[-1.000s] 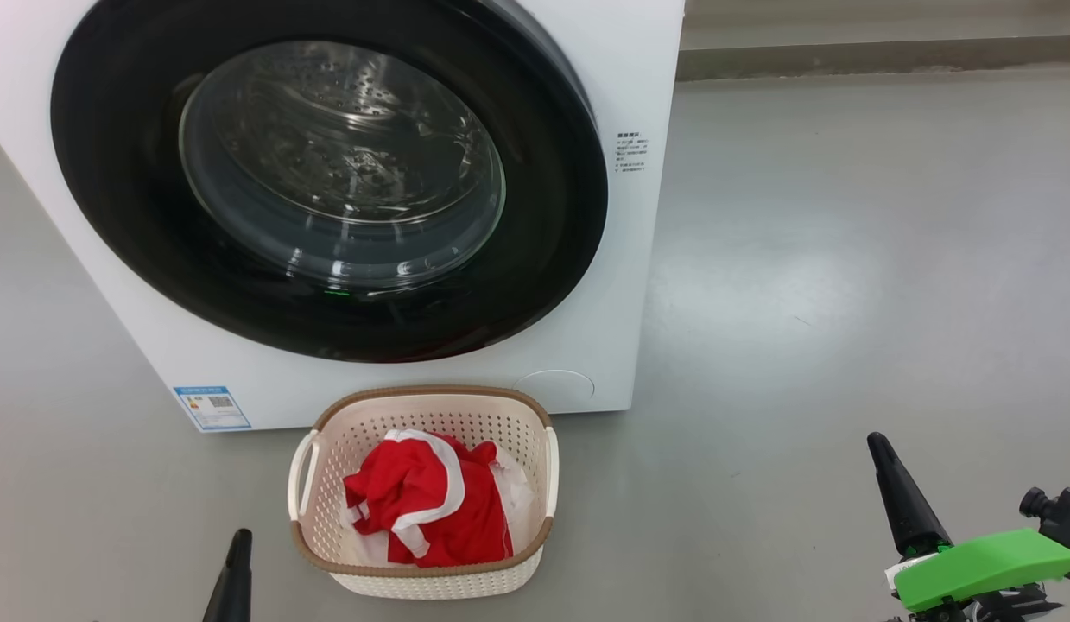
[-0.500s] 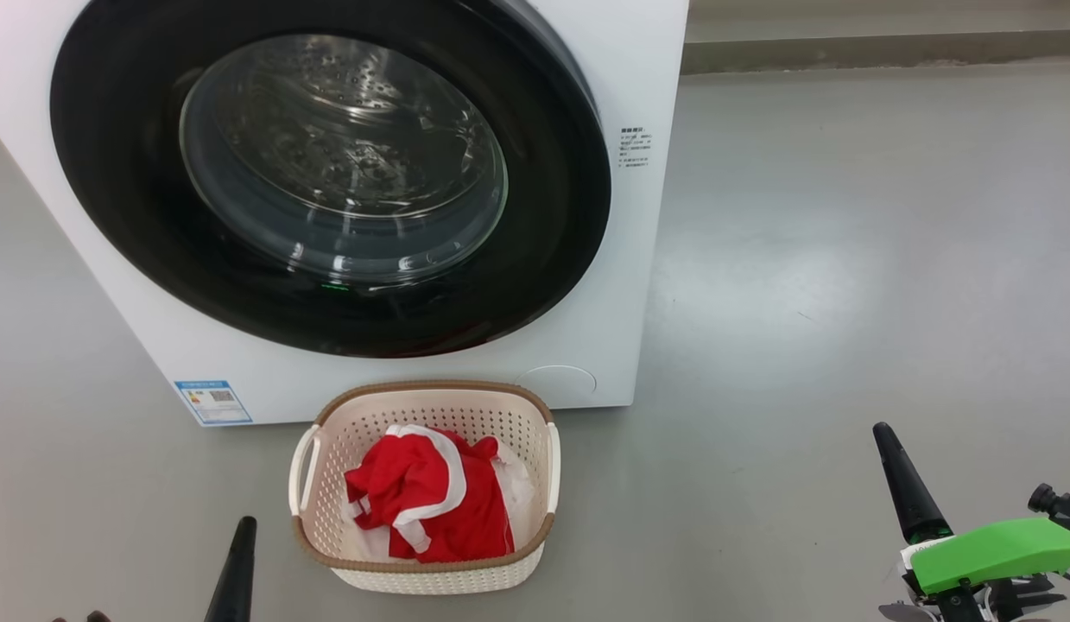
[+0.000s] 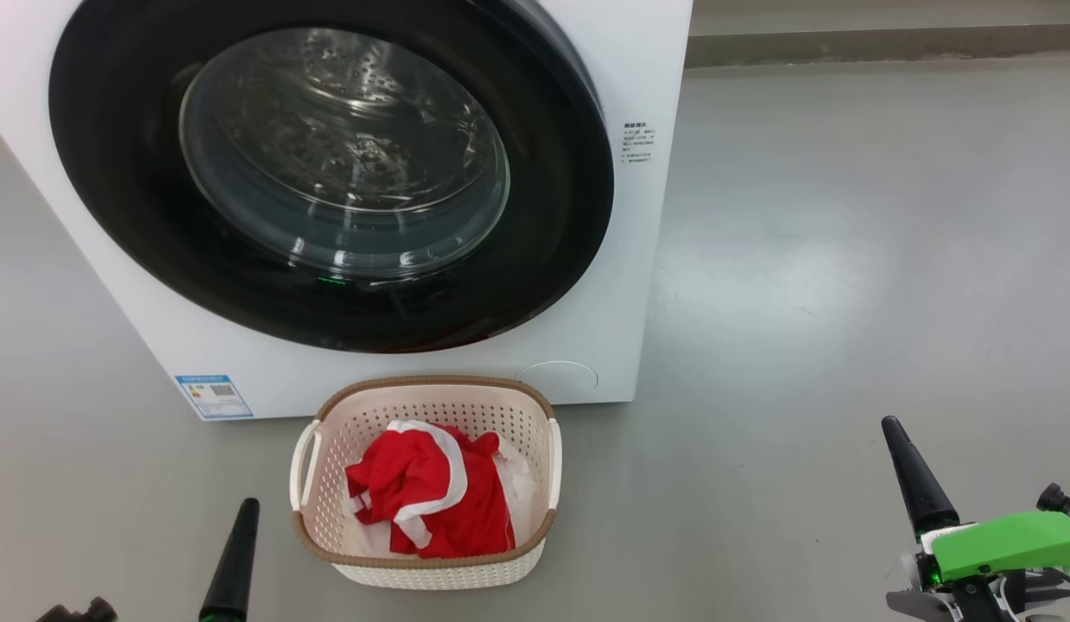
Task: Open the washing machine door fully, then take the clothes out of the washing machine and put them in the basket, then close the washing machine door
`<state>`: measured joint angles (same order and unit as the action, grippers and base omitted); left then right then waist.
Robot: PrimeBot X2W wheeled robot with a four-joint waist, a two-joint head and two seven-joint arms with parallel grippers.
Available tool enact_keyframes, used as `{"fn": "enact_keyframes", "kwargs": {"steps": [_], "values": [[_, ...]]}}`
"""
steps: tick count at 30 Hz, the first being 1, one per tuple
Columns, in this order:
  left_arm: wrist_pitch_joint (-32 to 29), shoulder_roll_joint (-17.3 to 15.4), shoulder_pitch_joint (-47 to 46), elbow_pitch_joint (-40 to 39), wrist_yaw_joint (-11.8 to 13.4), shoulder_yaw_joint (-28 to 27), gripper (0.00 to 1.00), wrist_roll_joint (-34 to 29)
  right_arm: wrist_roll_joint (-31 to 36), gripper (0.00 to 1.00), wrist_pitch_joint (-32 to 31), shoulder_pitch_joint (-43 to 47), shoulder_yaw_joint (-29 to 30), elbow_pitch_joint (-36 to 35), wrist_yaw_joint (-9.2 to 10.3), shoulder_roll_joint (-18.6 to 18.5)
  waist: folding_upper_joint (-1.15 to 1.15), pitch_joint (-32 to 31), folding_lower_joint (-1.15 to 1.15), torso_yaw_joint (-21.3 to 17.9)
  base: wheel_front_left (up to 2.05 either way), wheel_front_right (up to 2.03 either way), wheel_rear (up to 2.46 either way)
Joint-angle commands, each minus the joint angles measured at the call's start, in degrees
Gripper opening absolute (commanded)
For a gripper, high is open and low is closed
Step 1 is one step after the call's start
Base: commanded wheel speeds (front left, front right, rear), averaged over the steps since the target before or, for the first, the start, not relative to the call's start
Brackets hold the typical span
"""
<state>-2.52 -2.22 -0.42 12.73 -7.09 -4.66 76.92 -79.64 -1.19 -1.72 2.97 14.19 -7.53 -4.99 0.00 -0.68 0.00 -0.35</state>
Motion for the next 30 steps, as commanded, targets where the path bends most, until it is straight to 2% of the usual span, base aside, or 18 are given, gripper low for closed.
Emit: {"fn": "enact_keyframes", "kwargs": {"steps": [1, 22, 30], "values": [[-0.48, -0.55, -2.72, -0.96, -0.33, -1.63, 0.00, 1.56, -1.67, 0.00, -0.46, -3.00, -0.51, -1.27, 0.03, -0.30, 0.00, 0.04, 0.00, 0.02, 0.00, 0.00, 0.00], [-3.95, -0.65, -5.98, 1.51, -0.39, -1.94, 0.00, 14.87, -13.55, 0.00, -3.99, -4.55, 1.97, -0.05, 0.04, 0.95, 0.00, 0.74, 0.00, 0.34, 0.00, 0.00, 0.00], [-4.03, -0.65, -6.05, 1.56, -0.40, -1.95, 0.00, 15.17, -13.75, 0.00, -4.13, -4.60, 2.10, -0.02, 0.04, 1.03, 0.00, 0.76, 0.00, 0.35, 0.00, 0.00, 0.00]]}}
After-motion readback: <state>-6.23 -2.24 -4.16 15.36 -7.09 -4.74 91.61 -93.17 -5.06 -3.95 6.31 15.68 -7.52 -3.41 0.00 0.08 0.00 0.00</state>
